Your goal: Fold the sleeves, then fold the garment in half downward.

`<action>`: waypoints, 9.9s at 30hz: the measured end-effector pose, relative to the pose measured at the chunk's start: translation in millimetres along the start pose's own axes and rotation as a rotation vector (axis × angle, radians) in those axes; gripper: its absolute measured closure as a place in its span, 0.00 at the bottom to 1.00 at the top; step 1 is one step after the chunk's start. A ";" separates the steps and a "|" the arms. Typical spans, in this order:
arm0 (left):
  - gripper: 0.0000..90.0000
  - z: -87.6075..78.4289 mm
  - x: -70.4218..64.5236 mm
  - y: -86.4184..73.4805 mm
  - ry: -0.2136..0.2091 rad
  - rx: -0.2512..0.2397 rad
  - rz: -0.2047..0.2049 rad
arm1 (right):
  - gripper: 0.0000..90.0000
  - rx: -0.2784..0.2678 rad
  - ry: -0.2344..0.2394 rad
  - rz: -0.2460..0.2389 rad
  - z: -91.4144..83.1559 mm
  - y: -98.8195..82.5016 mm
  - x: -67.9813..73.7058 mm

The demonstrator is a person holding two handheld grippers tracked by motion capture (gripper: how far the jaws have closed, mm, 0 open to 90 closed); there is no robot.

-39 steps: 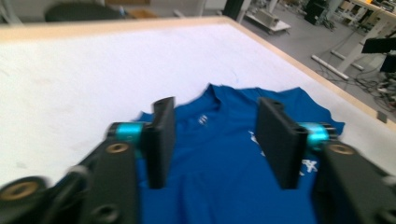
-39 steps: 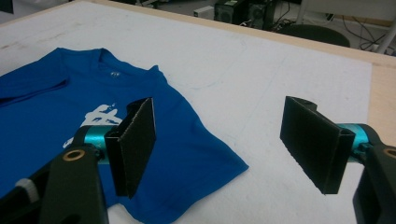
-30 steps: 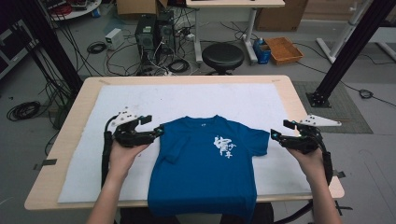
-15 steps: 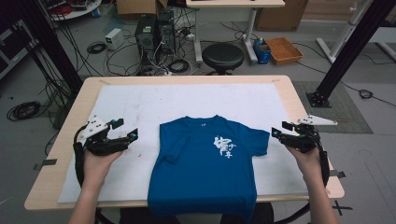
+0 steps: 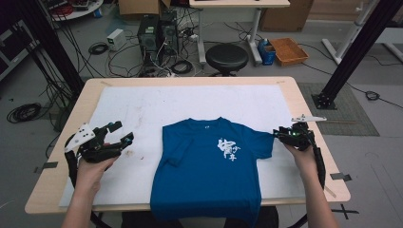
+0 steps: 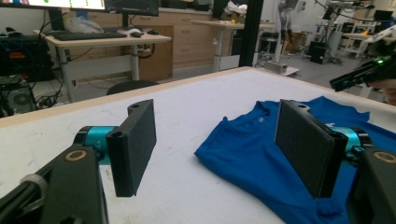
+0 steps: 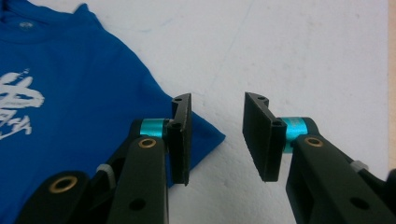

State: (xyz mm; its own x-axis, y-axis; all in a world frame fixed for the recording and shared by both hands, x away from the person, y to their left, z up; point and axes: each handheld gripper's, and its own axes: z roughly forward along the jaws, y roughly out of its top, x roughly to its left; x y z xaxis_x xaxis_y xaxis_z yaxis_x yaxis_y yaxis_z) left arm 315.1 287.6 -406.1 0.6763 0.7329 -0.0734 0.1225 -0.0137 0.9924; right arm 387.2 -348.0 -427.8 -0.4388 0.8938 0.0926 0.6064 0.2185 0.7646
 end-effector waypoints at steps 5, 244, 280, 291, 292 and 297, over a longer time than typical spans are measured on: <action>0.33 3.9 -2.3 7.7 -0.019 0.066 -0.014 | 0.72 0.061 -0.043 0.021 12.4 -0.1 -3.2; 0.36 81.8 -16.0 11.9 -0.006 0.277 -0.105 | 0.44 -0.163 0.097 -0.038 -9.5 38.5 60.1; 0.57 177.2 2.1 -11.1 0.027 0.535 -0.101 | 0.71 0.070 0.033 -0.094 85.2 69.8 82.3; 0.64 181.4 2.5 -16.6 0.049 0.582 -0.066 | 0.75 0.134 -0.028 -0.100 97.8 65.6 83.4; 0.64 182.3 2.3 -17.7 0.053 0.582 -0.069 | 0.75 0.139 -0.024 -0.097 99.3 65.2 83.1; 0.64 185.2 1.7 -19.7 0.072 0.612 -0.019 | 0.74 0.153 -0.022 -0.111 102.9 63.9 84.7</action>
State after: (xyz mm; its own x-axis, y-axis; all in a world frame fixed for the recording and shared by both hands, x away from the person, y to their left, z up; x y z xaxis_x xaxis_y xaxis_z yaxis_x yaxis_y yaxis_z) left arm 448.4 163.2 -444.1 0.6214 0.7810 -0.0625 0.5434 -0.3721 0.7524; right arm 457.0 -218.0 -436.7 -0.4953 0.8687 -0.0020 0.6493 0.3717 0.6635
